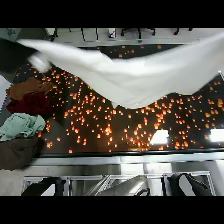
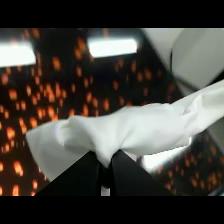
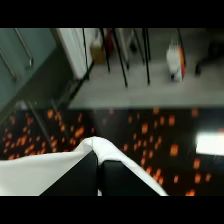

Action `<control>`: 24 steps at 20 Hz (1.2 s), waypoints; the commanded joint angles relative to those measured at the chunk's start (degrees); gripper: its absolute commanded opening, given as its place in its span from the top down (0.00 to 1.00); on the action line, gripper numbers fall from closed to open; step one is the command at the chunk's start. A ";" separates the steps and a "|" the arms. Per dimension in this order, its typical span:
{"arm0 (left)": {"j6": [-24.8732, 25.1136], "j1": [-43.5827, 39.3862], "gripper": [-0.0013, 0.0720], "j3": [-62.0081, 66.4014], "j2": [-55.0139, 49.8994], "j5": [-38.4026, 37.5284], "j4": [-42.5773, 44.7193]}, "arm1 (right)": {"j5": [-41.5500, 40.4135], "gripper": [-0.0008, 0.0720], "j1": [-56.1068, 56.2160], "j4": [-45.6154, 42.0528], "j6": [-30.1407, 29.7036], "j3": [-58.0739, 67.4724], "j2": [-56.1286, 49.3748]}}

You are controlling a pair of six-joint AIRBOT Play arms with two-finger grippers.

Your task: Fold the shirts.

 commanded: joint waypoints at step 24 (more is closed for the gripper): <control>-0.26 -5.81 0.96 -10.27 -54.62 -23.67 0.96 | 17.84 0.96 21.38 -6.99 2.49 -30.86 -38.93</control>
